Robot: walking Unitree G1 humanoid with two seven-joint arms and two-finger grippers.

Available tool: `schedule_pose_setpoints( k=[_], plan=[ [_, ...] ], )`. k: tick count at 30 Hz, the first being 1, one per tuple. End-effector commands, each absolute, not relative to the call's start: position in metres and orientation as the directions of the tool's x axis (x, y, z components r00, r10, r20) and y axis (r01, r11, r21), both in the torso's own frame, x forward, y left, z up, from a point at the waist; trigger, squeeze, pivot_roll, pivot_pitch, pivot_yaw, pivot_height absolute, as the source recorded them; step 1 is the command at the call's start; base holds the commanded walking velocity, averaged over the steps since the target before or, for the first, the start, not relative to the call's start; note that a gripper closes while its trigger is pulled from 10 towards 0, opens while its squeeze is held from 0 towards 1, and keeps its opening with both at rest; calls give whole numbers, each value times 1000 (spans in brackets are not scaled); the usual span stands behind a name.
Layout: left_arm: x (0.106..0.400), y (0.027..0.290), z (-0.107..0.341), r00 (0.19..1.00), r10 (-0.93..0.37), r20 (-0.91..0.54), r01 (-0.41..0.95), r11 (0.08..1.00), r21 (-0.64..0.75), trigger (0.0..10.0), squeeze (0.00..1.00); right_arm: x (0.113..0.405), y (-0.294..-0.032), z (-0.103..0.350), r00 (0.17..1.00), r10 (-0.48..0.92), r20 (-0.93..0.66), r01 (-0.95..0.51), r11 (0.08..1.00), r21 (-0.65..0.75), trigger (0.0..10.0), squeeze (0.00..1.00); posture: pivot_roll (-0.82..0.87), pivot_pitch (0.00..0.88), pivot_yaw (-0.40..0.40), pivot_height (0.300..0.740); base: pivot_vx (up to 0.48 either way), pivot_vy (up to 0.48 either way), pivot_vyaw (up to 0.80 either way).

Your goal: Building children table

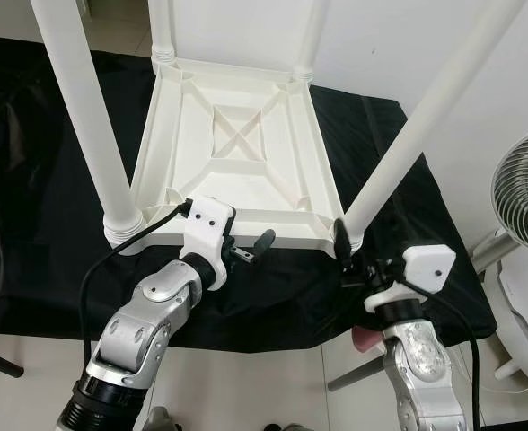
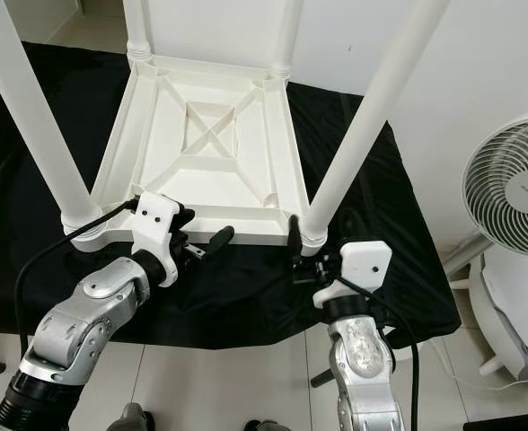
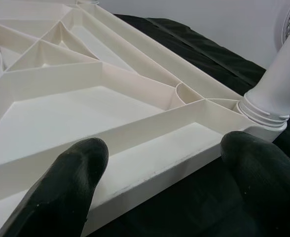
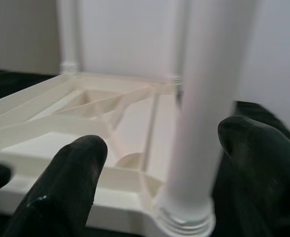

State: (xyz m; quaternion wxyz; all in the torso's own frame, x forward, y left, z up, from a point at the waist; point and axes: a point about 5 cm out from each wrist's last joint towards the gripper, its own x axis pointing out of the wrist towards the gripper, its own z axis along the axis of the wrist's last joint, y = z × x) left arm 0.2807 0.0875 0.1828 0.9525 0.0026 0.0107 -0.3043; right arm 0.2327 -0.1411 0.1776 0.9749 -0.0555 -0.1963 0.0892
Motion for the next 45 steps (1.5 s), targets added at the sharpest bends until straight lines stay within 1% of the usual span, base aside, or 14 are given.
schedule_pose_setpoints(
  k=[1, 3, 6, 9, 17, 19, 20, 24, 27, 28, 34, 36, 39, 45],
  plan=[
    [277, 84, 182, 799, -600, -31, 600, 800, 2, 10000, 0, 236, -134, 166, 912, 284, 296, -266, 959, -103, 10000, 0, 83, 156, -106, 740, 0, 0, 0],
    [276, 84, 183, 798, -601, -32, 602, 799, 3, 10000, 0, 237, -132, 165, 911, 301, 283, -288, 954, -85, 10000, 0, 83, 156, -106, 740, 0, 0, 0],
    [275, 84, 184, 792, -609, -35, 610, 793, 7, 10000, 0, 251, -132, 163, 906, 345, 247, -347, 937, -34, 10000, 0, 95, 157, -107, 740, 0, 0, 0],
    [275, 84, 184, 791, -610, -36, 611, 791, 10, 10000, 0, 254, -132, 163, 902, 359, 239, -363, 931, -30, 10000, 0, 95, 157, -107, 740, 0, 0, 0],
    [275, 90, 184, 805, -590, -62, 592, 805, 33, 10000, 0, 276, -146, 172, 895, 367, 253, -388, 921, 36, 10000, 0, 102, 157, -102, 740, 0, 0, 0],
    [277, 97, 186, 839, -541, -62, 544, 838, 42, 10000, 0, 286, -153, 181, 888, 370, 274, -394, 918, 36, 10000, 0, 102, 162, -101, 740, 0, 0, 0],
    [277, 97, 186, 839, -541, -62, 544, 838, 42, 10000, 0, 286, -153, 181, 888, 370, 274, -394, 918, 36, 10000, 0, 102, 162, -101, 740, 0, 0, 0],
    [283, 103, 194, 899, -437, -19, 437, 897, 58, 10000, 0, 294, -155, 189, 878, 377, 294, -407, 912, 46, 10000, 0, 107, 163, -103, 740, 0, 0, 0],
    [283, 103, 194, 899, -437, -19, 437, 897, 58, 10000, 0, 294, -155, 189, 878, 377, 294, -407, 912, 46, 10000, 0, 107, 163, -103, 740, 0, 0, 0],
    [284, 103, 198, 930, -367, 18, 365, 929, 67, 10000, 0, 295, -155, 191, 873, 385, 300, -416, 908, 48, 10000, 0, 106, 165, -107, 740, 0, 0, 0],
    [287, 107, 201, 965, -257, 53, 252, 963, 92, 10000, 0, 296, -156, 192, 870, 389, 304, -422, 905, 51, 10000, 0, 101, 167, -110, 740, 0, 0, 0],
    [289, 114, 204, 981, -180, 68, 172, 979, 111, 10000, 0, 297, -159, 195, 869, 385, 311, -420, 906, 51, 10000, 0, 101, 167, -110, 740, 0, 0, 0],
    [291, 120, 205, 989, -126, 79, 116, 986, 120, 10000, 0, 299, -165, 198, 870, 369, 327, -410, 910, 65, 10000, 0, 96, 169, -111, 740, 0, 0, 0],
    [291, 119, 206, 988, -129, 88, 116, 983, 144, 10000, 0, 299, -176, 202, 879, 328, 347, -374, 925, 73, 10000, 0, 90, 169, -108, 740, 0, 0, 0]
  ],
)
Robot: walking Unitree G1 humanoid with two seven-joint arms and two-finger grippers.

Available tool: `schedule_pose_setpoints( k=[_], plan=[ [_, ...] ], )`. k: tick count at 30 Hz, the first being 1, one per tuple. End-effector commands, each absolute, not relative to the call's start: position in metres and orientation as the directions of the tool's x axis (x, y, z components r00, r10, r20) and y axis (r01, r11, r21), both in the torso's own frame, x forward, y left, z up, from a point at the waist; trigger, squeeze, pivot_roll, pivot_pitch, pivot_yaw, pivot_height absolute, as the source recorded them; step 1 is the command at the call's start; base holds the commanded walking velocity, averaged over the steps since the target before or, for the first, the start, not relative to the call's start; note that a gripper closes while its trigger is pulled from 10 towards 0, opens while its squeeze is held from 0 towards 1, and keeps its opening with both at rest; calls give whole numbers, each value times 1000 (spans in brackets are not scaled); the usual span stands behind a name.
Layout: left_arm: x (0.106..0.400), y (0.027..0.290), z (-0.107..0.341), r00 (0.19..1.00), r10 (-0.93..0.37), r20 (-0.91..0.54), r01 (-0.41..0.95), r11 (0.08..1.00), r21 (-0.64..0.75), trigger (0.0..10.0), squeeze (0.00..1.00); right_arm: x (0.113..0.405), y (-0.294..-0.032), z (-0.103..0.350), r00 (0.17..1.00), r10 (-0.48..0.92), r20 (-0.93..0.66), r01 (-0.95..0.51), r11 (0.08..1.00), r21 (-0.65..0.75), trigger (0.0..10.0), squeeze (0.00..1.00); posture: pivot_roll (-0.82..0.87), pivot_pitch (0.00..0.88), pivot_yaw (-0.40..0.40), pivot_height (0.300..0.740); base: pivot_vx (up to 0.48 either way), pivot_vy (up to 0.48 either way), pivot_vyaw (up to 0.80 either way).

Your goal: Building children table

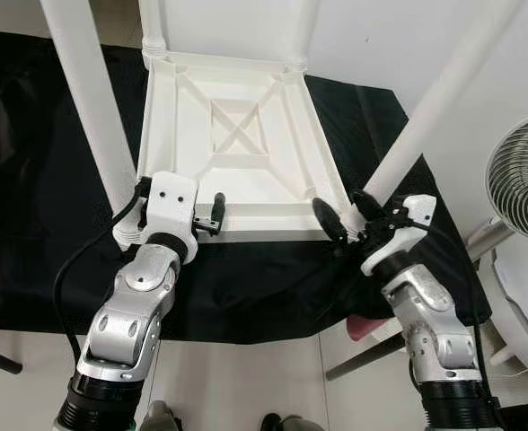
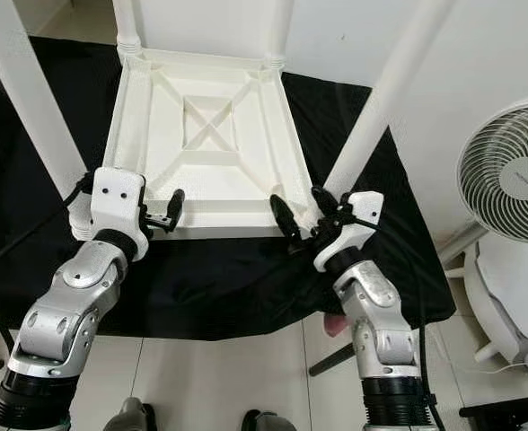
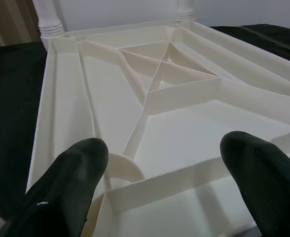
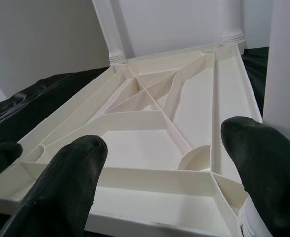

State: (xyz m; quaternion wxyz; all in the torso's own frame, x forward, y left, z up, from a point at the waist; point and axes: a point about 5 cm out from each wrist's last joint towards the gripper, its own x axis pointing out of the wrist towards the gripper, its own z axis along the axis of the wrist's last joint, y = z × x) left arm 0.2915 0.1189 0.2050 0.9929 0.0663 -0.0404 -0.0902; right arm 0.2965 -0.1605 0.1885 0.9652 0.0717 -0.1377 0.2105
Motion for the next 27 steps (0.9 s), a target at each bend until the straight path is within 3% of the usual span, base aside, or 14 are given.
schedule_pose_setpoints(
  k=[1, 14, 27],
  plan=[
    [291, 119, 205, 987, -132, 89, 118, 981, 152, 10000, 0, 298, -178, 203, 882, 316, 350, -362, 929, 74, 10000, 0, 90, 169, -108, 740, 0, 0, 0],
    [297, 122, 206, 984, -154, 94, 134, 973, 188, 10000, 0, 292, -193, 206, 893, 252, 372, -299, 952, 73, 10000, 0, 70, 171, -89, 740, 0, 0, 0],
    [306, 113, 204, 972, -222, 82, 202, 958, 206, 10000, 0, 273, -218, 208, 911, 88, 404, -135, 987, 91, 10000, 0, 11, 170, -32, 740, 0, 0, 0]
  ],
)
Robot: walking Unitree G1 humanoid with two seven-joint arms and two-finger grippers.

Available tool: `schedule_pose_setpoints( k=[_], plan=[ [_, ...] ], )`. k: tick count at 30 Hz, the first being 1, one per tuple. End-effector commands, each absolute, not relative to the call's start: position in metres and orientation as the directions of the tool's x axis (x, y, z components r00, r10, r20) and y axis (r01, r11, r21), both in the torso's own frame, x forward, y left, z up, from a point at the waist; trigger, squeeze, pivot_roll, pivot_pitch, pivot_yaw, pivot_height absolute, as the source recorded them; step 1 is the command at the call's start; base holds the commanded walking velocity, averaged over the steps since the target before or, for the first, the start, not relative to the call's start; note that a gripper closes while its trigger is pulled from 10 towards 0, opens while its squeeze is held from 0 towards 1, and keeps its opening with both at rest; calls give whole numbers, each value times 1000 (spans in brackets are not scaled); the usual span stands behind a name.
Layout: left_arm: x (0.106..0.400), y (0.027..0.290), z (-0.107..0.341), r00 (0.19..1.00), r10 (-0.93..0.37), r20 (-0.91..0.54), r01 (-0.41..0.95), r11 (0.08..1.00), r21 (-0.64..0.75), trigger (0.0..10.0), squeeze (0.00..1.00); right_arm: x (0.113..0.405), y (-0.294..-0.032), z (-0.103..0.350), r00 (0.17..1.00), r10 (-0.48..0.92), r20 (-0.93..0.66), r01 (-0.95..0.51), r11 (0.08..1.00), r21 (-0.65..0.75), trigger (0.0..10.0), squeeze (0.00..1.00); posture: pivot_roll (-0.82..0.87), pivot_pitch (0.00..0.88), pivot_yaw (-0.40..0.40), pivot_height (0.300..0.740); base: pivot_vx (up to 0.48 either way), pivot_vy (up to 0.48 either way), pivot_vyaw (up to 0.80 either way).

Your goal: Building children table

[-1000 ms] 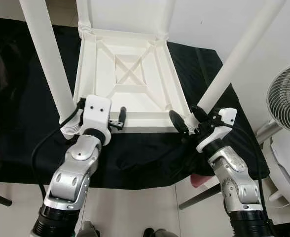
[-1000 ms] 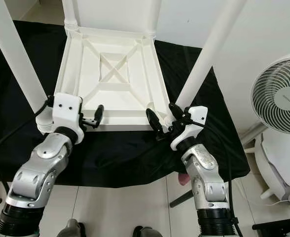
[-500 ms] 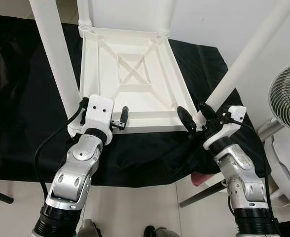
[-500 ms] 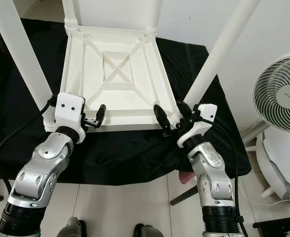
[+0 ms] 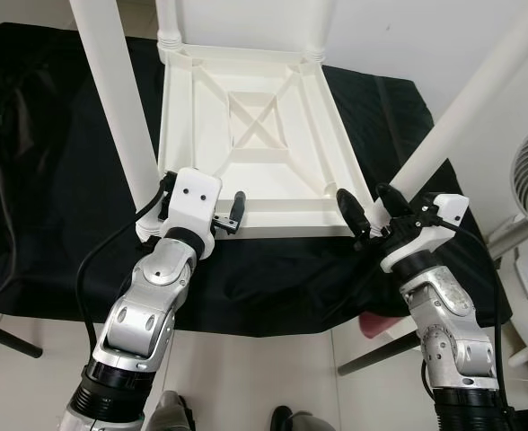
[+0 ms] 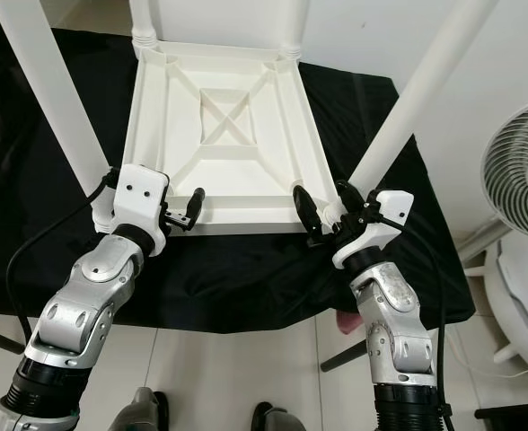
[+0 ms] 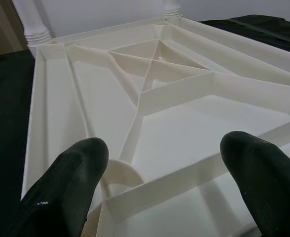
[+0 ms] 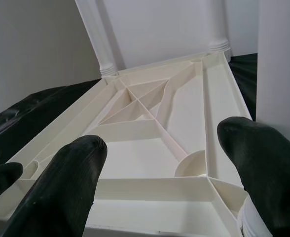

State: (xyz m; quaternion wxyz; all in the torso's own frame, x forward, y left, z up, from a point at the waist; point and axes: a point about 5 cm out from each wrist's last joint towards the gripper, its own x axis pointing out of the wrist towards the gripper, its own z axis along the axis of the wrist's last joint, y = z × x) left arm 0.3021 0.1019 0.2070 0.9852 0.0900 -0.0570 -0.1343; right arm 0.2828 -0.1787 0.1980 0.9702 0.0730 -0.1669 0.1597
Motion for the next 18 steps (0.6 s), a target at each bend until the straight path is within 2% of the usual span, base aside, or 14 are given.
schedule_pose_setpoints(
  k=[1, 11, 18],
  plan=[
    [306, 113, 204, 972, -222, 82, 202, 958, 206, 10000, 0, 273, -218, 208, 911, 88, 404, -135, 987, 91, 10000, 0, 11, 170, -32, 740, 0, 0, 0],
    [312, 105, 204, 959, -273, 75, 252, 944, 212, 10000, 0, 261, -236, 210, 909, -16, 416, -14, 997, 70, 10000, 0, -15, 171, -8, 740, 0, 0, 0],
    [314, 103, 203, 955, -288, 72, 268, 940, 212, 10000, 0, 255, -224, 209, 914, 41, 404, -45, 999, -1, 10000, 0, -25, 174, 4, 740, 0, 0, 0]
  ],
)
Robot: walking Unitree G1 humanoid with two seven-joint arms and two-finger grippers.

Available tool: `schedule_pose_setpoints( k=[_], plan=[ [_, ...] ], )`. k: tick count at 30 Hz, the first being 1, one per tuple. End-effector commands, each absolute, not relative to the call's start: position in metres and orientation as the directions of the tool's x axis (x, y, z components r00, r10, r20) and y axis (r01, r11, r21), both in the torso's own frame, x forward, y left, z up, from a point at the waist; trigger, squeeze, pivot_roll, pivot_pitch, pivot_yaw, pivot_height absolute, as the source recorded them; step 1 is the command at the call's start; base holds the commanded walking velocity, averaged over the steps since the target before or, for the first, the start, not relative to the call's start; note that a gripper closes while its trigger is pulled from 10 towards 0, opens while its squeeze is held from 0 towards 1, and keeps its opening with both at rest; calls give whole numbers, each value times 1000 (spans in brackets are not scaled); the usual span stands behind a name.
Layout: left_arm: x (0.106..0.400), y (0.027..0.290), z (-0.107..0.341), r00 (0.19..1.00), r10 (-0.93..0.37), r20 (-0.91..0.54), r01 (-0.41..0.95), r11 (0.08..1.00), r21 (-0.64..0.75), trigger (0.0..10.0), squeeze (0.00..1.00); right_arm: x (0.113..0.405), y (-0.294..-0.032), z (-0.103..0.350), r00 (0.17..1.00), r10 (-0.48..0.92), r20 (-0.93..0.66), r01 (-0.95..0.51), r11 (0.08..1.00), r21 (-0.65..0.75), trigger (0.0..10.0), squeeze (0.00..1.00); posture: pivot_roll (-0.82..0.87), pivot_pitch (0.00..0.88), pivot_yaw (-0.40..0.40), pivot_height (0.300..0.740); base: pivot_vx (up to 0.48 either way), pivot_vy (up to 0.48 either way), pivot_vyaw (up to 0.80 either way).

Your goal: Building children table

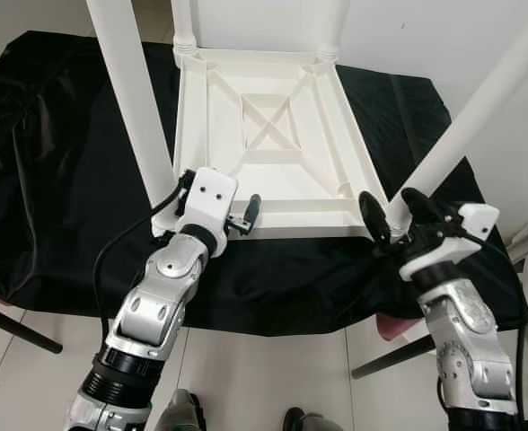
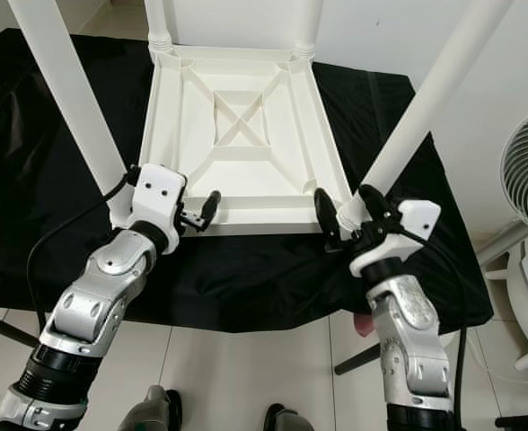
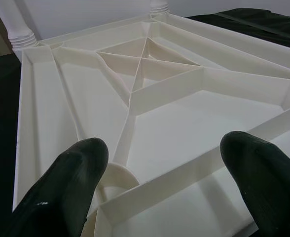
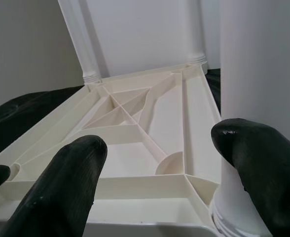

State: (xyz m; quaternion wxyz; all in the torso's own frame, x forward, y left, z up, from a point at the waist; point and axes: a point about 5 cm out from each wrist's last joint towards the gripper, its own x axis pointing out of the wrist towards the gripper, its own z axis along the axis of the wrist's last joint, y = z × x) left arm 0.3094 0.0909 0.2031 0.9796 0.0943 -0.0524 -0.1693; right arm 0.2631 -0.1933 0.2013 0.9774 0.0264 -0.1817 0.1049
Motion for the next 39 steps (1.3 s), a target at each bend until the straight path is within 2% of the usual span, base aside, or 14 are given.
schedule_pose_setpoints(
  k=[1, 3, 14, 21, 28, 33, 34, 36, 39],
  plan=[
    [314, 103, 203, 955, -288, 72, 268, 940, 212, 10000, 0, 255, -224, 209, 914, 41, 404, -45, 999, -1, 10000, 0, -25, 174, 4, 740, 0, 0, 0],
    [314, 102, 203, 954, -292, 73, 272, 939, 210, 10000, 0, 254, -231, 212, 907, -23, 421, 16, 1000, 22, 10000, 0, -25, 174, 4, 740, 0, 0, 0],
    [314, 102, 201, 953, -296, 69, 276, 939, 206, 10000, 0, 247, -235, 212, 906, -54, 421, 48, 999, 24, 10000, 0, -30, 176, 4, 740, 0, 0, 0],
    [315, 102, 201, 954, -289, 74, 270, 941, 202, 10000, 0, 248, -216, 204, 924, 11, 383, -20, 1000, 20, 10000, 0, -25, 171, -6, 740, 0, 0, 0],
    [310, 99, 200, 945, -320, 69, 303, 935, 185, 10000, 0, 254, -216, 201, 934, 62, 353, -63, 998, -9, 10000, 0, -10, 172, -20, 740, 0, 0, 0],
    [301, 92, 200, 908, -411, 75, 399, 907, 137, 10000, 0, 257, -217, 199, 938, 86, 336, -85, 996, -19, 10000, 0, 7, 171, -35, 740, 0, 0, 0],
    [295, 89, 201, 884, -459, 85, 445, 884, 145, 10000, 0, 259, -215, 197, 939, 103, 328, -103, 994, -17, 10000, 43, 16, 171, -42, 740, 0, 0, 0],
    [284, 86, 202, 838, -534, 108, 519, 843, 139, 10000, 0, 261, -207, 193, 940, 135, 312, -139, 990, -12, 10000, 8, 30, 170, -50, 740, 0, 0, 0],
    [281, 85, 202, 829, -547, 115, 530, 835, 152, 10000, 0, 262, -203, 191, 941, 149, 305, -152, 988, -14, 10000, 0, 45, 170, -60, 740, 0, 0, 0]
  ],
)
